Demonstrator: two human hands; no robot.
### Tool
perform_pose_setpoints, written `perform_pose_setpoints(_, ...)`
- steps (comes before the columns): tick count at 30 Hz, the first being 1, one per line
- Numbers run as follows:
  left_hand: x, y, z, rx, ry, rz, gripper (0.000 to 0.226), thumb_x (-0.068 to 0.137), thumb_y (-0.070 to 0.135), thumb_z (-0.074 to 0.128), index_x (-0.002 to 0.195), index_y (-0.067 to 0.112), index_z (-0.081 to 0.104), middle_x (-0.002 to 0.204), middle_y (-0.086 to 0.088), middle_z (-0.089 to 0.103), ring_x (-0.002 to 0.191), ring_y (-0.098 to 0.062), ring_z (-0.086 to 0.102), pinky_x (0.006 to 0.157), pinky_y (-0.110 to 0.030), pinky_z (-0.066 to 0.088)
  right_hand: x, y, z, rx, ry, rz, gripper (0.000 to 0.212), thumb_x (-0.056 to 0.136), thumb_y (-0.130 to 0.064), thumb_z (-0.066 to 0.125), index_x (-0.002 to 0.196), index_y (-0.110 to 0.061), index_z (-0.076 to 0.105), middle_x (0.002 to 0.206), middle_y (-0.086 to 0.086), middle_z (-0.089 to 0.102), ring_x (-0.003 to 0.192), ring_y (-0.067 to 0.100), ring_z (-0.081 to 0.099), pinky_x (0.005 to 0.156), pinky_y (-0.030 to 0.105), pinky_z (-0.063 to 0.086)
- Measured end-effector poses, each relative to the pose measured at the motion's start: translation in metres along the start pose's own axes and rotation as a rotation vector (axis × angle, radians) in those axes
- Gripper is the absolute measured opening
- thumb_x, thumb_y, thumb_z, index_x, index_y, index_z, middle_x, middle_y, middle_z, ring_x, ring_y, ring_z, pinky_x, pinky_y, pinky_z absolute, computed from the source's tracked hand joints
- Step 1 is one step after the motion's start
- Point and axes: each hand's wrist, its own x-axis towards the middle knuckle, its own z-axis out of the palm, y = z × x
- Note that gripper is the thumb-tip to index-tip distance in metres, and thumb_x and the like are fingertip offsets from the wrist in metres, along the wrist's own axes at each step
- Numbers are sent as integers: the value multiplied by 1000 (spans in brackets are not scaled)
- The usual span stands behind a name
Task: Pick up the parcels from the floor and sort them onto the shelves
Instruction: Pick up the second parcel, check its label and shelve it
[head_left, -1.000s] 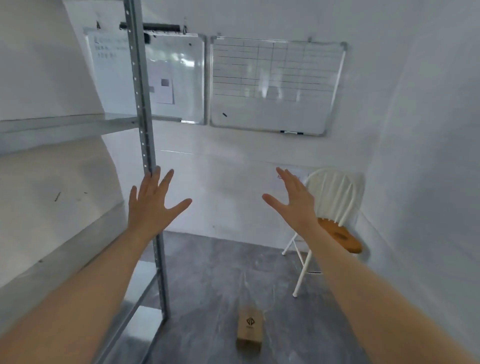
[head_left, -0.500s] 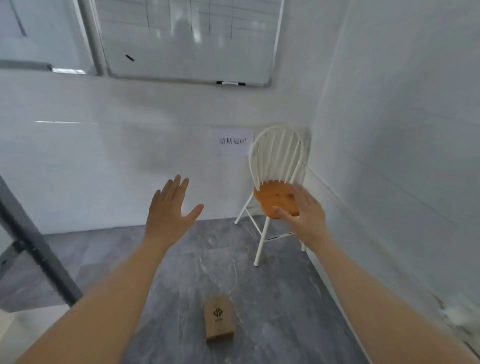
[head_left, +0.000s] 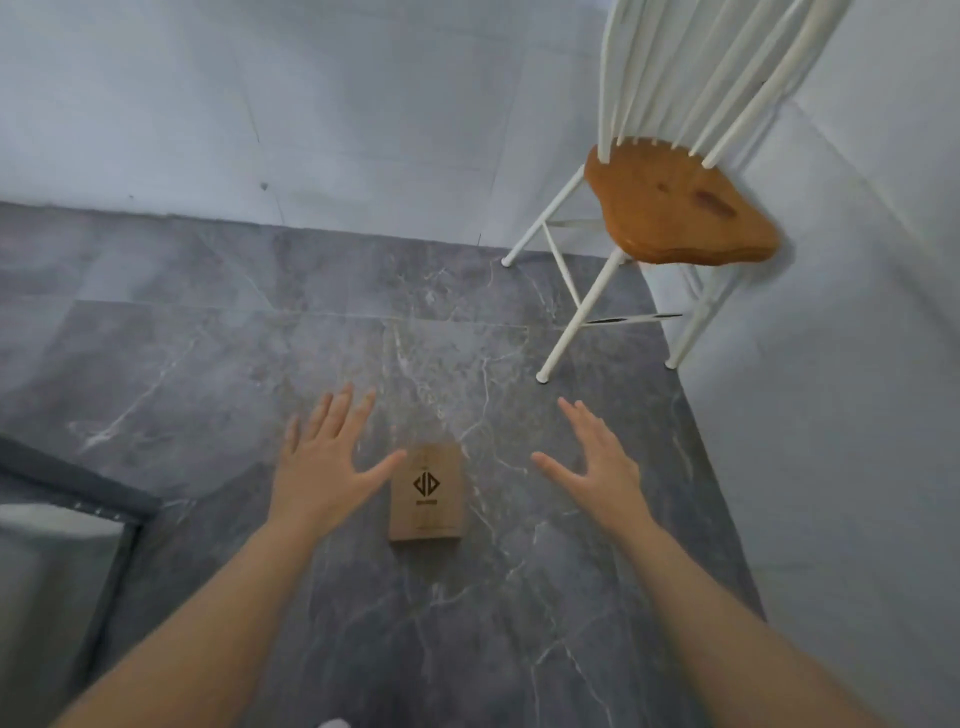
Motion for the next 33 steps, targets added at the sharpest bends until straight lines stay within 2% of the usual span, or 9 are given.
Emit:
perform_pose_setpoints(4, 64, -56, 113, 24, -48, -11, 100, 63, 82, 15, 150, 35, 0, 161, 8, -7, 148, -12, -5, 119, -40, -4, 78, 50, 118, 32, -43, 7, 76, 82, -63, 52, 148, -44, 17, 161, -12, 13, 149, 13, 10, 118, 51, 14)
perform_pose_setpoints(8, 139, -110, 231, -62, -72, -79, 91, 83, 64, 47, 152, 28, 0, 162, 2, -8, 149, -17, 1, 118, -39, 2, 154, 105, 230, 26, -46, 3, 78, 82, -63, 52, 149, -42, 16, 161, -11, 16, 149, 13, 13, 117, 49, 12)
perform_pose_setpoints(13, 193, -147, 356, -847, -154, -519, 113, 64, 53, 75, 151, 12, 16, 160, -12, 14, 144, -32, 22, 115, -47, 26, 210, 166, 359, 259, -138, 211, 100, 71, -71, 58, 152, -30, 14, 160, -2, 20, 147, 22, 20, 118, 55, 16)
perform_pose_setpoints(16, 186, -155, 392, -1154, -287, -582, 106, 49, 57, 79, 136, 8, 44, 127, -17, 60, 111, -33, 61, 93, -46, 51, 211, 177, 401, 576, -131, 383, 81, 72, -57, 70, 137, -17, 43, 125, 7, 62, 110, 24, 62, 89, 37, 53)
perform_pose_setpoints(18, 181, -155, 400, -1274, -267, -603, 110, 39, 60, 83, 132, 12, 48, 116, -17, 66, 98, -33, 67, 84, -48, 56, 210, 174, 404, 721, -149, 427, 57, 78, -40, 71, 126, -13, 54, 100, 2, 68, 86, 15, 65, 66, 23, 52)
perform_pose_setpoints(21, 178, -147, 393, -1384, -253, -592, 75, 68, 38, 77, 133, 16, 46, 117, -18, 65, 97, -35, 66, 76, -44, 56, 208, 167, 390, 864, -200, 435, 61, 78, -37, 71, 131, -15, 50, 109, 6, 68, 87, 17, 66, 61, 23, 52)
perform_pose_setpoints(26, 184, -119, 318, -1420, -224, -450, 70, 71, 32, 73, 135, 19, 45, 116, -15, 66, 96, -32, 66, 68, -41, 58, 208, 122, 328, 1035, -199, 307, 66, 81, -30, 69, 139, -26, 39, 115, 8, 65, 94, 24, 68, 68, 33, 57)
perform_pose_setpoints(28, 184, -94, 256, -1398, -173, -378, 59, 78, 27, 70, 132, 16, 48, 114, -14, 66, 88, -26, 67, 56, -34, 58, 206, 85, 279, 1082, -174, 222, 63, 83, -29, 68, 139, -27, 40, 115, 6, 65, 91, 20, 68, 64, 30, 57)
perform_pose_setpoints(33, 151, -7, 39, -1309, 12, -154, 69, 72, 33, 73, 133, 16, 44, 110, -10, 67, 85, -20, 66, 62, -31, 57, 173, -49, 102, 1115, -118, -36, 64, 82, -30, 69, 139, -25, 41, 117, 5, 67, 93, 18, 70, 71, 32, 59)
